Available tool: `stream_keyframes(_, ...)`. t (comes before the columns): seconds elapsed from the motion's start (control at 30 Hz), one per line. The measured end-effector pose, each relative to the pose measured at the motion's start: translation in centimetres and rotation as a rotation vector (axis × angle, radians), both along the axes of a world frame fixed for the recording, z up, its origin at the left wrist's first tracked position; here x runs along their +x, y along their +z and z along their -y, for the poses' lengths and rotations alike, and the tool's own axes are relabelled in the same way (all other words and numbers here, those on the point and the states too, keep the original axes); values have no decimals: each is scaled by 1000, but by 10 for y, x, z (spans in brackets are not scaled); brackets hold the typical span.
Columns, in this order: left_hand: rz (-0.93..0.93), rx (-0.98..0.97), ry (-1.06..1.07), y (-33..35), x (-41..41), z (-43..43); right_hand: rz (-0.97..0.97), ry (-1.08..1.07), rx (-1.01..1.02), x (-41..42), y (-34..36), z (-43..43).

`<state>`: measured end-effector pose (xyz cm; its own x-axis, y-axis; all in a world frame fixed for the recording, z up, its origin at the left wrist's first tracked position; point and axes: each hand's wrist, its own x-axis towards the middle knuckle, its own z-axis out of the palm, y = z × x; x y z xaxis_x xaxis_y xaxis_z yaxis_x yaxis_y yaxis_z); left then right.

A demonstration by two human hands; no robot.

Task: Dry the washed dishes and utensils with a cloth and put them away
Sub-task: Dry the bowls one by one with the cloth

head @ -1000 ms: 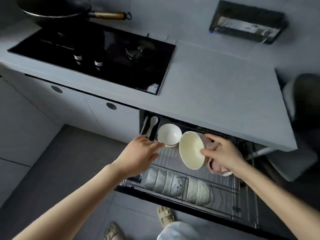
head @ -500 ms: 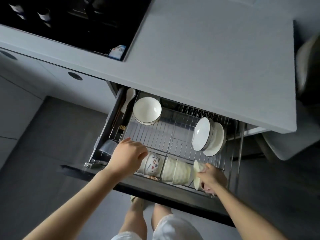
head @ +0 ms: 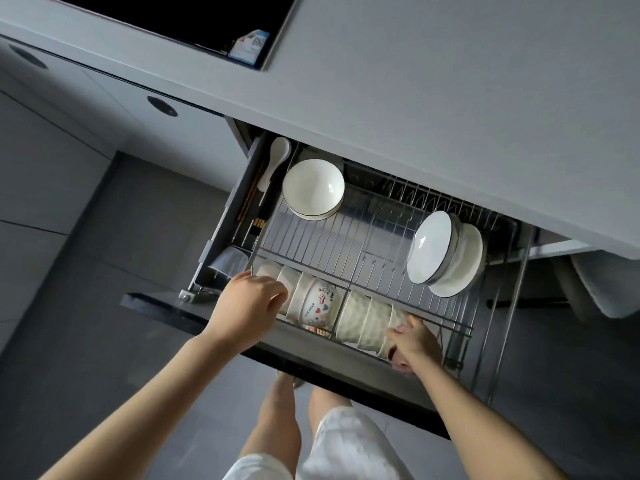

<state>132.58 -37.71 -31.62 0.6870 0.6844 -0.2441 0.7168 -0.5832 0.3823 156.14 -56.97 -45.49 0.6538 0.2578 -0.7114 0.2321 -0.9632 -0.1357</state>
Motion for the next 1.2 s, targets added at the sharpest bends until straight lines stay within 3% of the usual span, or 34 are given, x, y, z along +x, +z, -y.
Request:
stream_keyframes(0.2, 37, -50, 59, 33, -4, 0, 101, 213, 156, -8, 68, -50)
stream_keyframes(0.37, 76, -249, 281, 67, -21, -12, -337, 240, 553, -43, 164, -136)
stream_keyframes(0.5, 508, -728, 717, 91, -62, -36, -663, 349, 756, -97, 232, -197)
stream_keyframes(0.63, 932, -894, 869, 123, -123, -53, -939, 486, 808, -170, 283, -253)
stream_keyframes(0.77, 1224, -795, 967, 153, -205, -64, -1159, 626, 771, -260, 316, -302)
stream_keyframes(0.93, 1372, -339, 1224, 180, -333, -80, -1160, 764, 836, -411, 335, -342)
stream_keyframes(1.0, 1409, -188, 1272, 195, -392, -86, -1292, 745, 799, -476, 339, -355)
stream_keyframes(1.13, 1327, -37, 1251, 227, -514, -91, -1747, 365, 496, -592, 343, -393)
stream_keyframes(1.2, 1129, -29, 1221, 241, -572, -93, -1739, 316, 363, -649, 341, -410)
